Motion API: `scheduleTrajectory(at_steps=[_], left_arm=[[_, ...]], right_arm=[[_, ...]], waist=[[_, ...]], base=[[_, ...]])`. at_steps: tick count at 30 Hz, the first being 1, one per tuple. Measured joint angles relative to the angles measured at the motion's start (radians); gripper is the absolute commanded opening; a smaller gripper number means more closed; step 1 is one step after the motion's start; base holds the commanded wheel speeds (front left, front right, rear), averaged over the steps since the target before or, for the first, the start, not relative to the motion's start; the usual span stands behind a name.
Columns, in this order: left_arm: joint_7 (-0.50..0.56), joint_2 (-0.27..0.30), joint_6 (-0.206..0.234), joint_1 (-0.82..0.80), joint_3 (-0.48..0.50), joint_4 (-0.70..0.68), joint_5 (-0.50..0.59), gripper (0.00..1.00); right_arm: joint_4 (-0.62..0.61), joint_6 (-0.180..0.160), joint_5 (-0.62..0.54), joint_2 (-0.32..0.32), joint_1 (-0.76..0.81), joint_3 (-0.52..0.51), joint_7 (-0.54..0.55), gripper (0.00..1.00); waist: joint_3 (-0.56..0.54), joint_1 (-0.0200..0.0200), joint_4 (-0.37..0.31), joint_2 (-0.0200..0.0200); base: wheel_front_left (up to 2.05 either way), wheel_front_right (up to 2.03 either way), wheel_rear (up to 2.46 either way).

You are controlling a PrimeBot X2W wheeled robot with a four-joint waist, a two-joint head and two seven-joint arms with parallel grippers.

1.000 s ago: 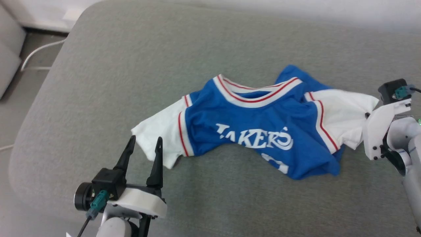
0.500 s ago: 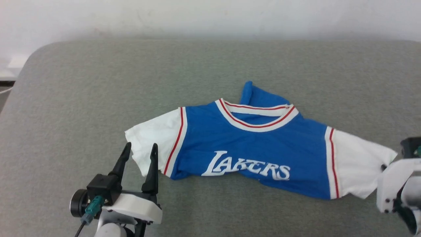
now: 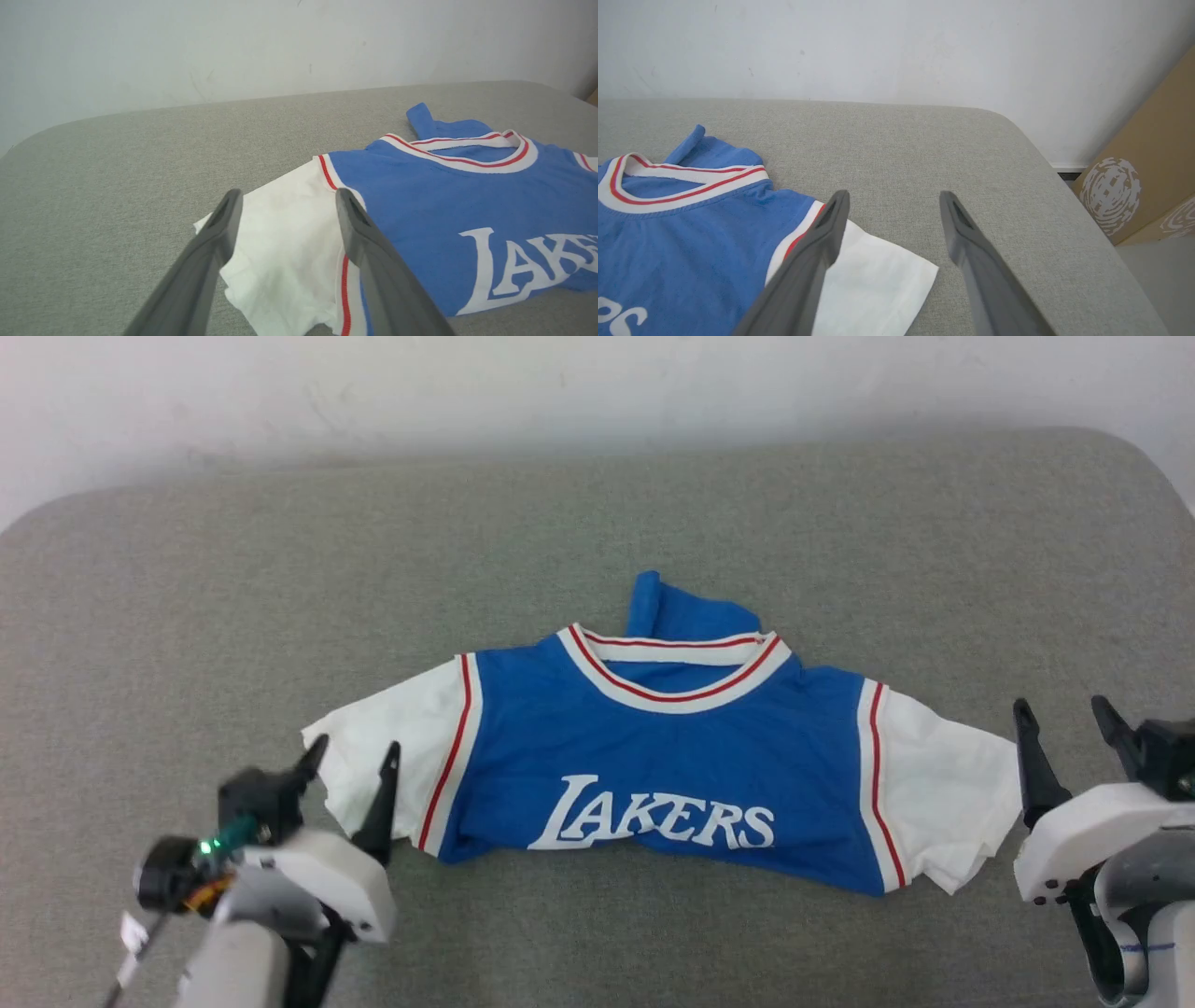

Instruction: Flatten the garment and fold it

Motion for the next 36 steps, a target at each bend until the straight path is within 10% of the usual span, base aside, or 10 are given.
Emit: scheduleTrajectory(at_steps=[15,31,32,33,36], left_arm=[[0.699,0.359,-0.016,-0.28,-0.154,0.072,-0.319,1.0],[0.831,0.565,-0.016,-0.421,-0.416,0.087,-0.49,1.0],[0.831,0.575,-0.016,-0.426,-0.435,0.081,-0.503,0.32],[0.831,0.583,-0.015,-0.431,-0.448,0.077,-0.518,0.0],[0.791,0.581,-0.016,-0.436,-0.457,0.08,-0.552,0.0]], right_arm=[[-0.172,0.0,0.072,0.05,0.069,0.028,-0.088,1.0],[-0.146,0.0,0.098,0.051,0.053,0.03,-0.1,1.0],[-0.142,0.0,0.098,0.051,0.052,0.028,-0.1,1.0],[-0.14,0.0,0.098,0.051,0.051,0.025,-0.1,1.0],[-0.132,0.0,0.098,0.051,0.051,0.018,-0.1,1.0]], waist=[[0.112,0.0001,-0.067,0.0],[0.231,0.0,-0.121,0.0],[0.235,-0.0001,-0.122,0.0],[0.24,-0.0001,-0.122,0.0],[0.246,0.0,-0.118,0.0]], base=[[0.0,0.0,0.0],[0.0,0.0,0.0],[0.0,0.0,0.0],[0.0,0.0,0.0],[0.0,0.0,0.0]])
